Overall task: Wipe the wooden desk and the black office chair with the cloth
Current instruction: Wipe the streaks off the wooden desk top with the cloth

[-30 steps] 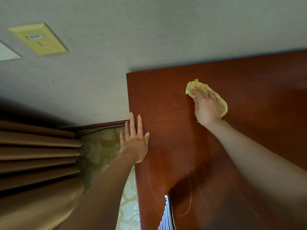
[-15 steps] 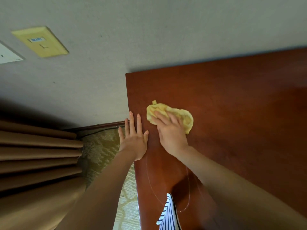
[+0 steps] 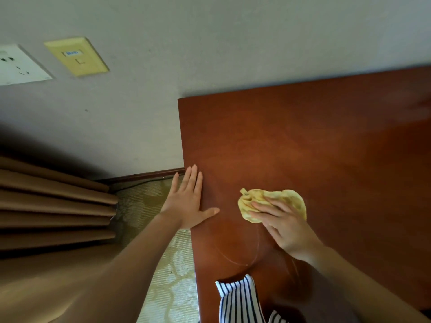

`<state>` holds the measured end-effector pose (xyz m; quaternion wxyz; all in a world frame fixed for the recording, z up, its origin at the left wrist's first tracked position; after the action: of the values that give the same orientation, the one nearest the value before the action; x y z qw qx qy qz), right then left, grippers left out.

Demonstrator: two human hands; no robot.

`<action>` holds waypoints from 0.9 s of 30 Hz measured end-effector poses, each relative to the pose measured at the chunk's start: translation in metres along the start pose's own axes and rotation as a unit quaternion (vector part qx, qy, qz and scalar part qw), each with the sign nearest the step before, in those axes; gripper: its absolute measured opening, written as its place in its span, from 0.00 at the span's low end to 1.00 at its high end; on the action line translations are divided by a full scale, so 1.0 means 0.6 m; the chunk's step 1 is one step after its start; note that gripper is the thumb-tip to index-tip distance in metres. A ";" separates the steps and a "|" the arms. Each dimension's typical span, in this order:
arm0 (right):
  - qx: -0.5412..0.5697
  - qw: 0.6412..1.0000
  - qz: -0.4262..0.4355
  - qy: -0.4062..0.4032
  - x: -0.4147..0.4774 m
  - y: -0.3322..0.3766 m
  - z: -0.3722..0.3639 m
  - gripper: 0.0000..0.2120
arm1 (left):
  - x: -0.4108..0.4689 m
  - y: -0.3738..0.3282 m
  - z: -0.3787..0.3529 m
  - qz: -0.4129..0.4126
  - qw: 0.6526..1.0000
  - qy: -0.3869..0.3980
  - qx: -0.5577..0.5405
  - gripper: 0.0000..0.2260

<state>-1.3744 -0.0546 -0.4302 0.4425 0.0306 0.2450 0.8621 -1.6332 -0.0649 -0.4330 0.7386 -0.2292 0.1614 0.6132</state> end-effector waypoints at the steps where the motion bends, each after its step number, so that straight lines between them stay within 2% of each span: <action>1: -0.003 1.000 -0.015 0.002 -0.008 -0.011 0.005 0.21 | -0.012 -0.006 -0.005 -0.003 1.000 0.008 0.007 0.49; 4: -0.020 0.999 -0.049 0.012 -0.016 -0.040 0.025 0.21 | -0.041 -0.023 -0.021 -0.010 1.000 0.023 0.013 0.55; 10: -0.107 0.993 -0.051 0.024 0.031 -0.077 0.071 0.24 | -0.092 -0.043 -0.057 -0.021 0.997 0.041 0.058 0.63; 16: -0.066 0.970 -0.233 -0.034 0.115 -0.055 0.051 0.21 | -0.119 -0.069 -0.085 -0.005 0.997 0.039 0.064 0.68; 19: -0.058 0.958 -0.277 -0.040 0.121 -0.010 0.013 0.21 | -0.121 -0.078 -0.086 0.004 0.997 0.050 0.063 0.69; 27: -0.011 0.994 -0.104 -0.040 -0.001 0.087 -0.057 0.20 | -0.120 -0.089 -0.074 0.016 0.991 0.087 0.096 0.70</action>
<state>-1.4225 -0.0939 -0.4366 0.5398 0.0340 0.2193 0.8120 -1.5933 -0.1559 -0.4255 0.7301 -0.2071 0.2869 0.5846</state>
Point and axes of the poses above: each hand's wrist, its own x-axis towards the middle knuckle, its own z-axis out of the back of the hand, y = z × x, the point moved 3 cm from there along x, towards the middle knuckle, and after that the axes turned 9 degrees about -z, right-handed, at the moved point
